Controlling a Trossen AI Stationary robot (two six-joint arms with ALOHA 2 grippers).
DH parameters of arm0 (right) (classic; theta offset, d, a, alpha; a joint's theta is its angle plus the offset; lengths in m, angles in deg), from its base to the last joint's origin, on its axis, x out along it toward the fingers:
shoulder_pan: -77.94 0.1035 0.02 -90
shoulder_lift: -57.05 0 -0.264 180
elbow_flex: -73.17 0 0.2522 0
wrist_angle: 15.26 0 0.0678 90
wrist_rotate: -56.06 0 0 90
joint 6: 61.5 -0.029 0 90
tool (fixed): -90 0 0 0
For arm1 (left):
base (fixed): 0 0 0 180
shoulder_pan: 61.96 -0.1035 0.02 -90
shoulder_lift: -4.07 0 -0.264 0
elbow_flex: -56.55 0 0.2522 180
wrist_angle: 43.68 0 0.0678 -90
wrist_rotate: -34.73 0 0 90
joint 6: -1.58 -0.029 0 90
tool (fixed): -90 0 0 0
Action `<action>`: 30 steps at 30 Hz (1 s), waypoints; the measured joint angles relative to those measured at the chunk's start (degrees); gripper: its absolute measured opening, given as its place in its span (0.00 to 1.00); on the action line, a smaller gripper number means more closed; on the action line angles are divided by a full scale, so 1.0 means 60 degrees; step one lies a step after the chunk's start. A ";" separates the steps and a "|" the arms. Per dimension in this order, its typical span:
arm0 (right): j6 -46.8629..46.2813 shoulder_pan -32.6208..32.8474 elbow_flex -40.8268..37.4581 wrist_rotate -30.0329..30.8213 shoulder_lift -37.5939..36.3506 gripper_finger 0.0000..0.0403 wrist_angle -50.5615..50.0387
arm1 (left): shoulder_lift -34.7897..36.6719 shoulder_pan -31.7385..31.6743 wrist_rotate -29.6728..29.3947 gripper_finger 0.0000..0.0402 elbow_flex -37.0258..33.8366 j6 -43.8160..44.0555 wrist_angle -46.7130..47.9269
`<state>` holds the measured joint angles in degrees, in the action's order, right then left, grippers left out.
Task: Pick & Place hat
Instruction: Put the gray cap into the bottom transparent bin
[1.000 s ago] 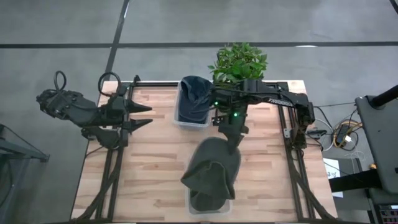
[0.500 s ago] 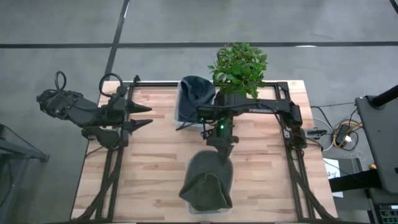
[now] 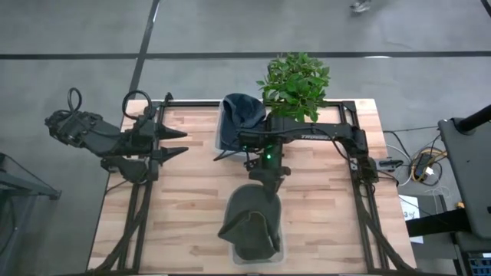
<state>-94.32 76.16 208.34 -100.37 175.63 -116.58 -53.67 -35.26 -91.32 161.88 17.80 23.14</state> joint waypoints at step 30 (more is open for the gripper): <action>0.0081 0.0164 -0.0004 -0.0720 0.0027 0.04 0.0031 | 0.0004 -0.0007 -0.0164 0.46 0.0003 -0.0140 0.0138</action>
<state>-93.84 77.14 208.31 -104.69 175.79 -116.40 -53.65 -35.30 -92.30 161.89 16.97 23.97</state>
